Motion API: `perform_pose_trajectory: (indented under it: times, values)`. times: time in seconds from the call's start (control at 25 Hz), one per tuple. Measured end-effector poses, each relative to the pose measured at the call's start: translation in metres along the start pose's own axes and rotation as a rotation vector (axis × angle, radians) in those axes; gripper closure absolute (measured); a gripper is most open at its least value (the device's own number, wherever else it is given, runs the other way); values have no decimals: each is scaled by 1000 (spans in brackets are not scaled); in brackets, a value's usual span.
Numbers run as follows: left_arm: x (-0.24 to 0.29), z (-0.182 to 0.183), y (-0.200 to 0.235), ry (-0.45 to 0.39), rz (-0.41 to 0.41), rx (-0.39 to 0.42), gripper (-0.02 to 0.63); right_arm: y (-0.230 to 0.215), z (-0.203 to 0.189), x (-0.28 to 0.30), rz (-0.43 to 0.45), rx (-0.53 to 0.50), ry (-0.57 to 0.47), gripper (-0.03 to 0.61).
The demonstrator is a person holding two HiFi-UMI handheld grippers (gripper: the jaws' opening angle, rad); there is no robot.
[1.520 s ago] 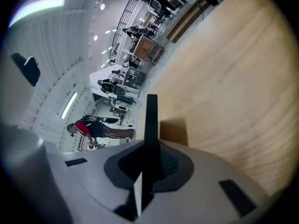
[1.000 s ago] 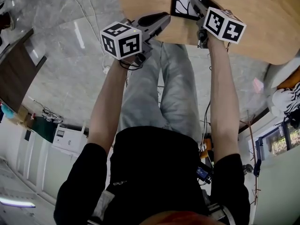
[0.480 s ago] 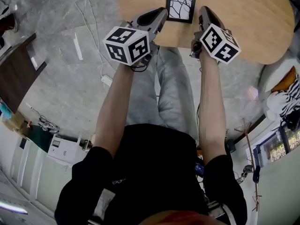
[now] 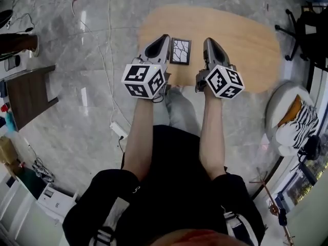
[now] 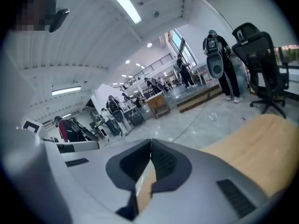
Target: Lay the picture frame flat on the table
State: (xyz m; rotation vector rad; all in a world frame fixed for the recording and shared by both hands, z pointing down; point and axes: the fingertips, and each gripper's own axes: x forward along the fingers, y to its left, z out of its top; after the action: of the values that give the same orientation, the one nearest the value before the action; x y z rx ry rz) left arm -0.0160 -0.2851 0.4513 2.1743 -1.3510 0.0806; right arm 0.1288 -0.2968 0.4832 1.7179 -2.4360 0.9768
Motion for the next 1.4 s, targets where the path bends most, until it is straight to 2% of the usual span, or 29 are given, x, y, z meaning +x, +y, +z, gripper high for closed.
perform_pose_trajectory:
  times: [0.28, 0.4, 0.6, 0.84, 1.4]
  values:
    - [-18, 110, -44, -159, 62, 140, 600, 61, 125, -34, 69, -167, -171, 566]
    - [-25, 154, -61, -244, 74, 199, 600, 75, 161, -45, 84, -244, -217, 566]
    - [-40, 202, -80, -338, 90, 282, 599, 104, 203, -56, 120, -329, -287, 566]
    - [-53, 230, -90, -402, 94, 325, 599, 130, 227, -62, 147, -396, -338, 566]
    - [-53, 239, -108, -423, 88, 355, 598, 130, 245, -75, 137, -450, -369, 566]
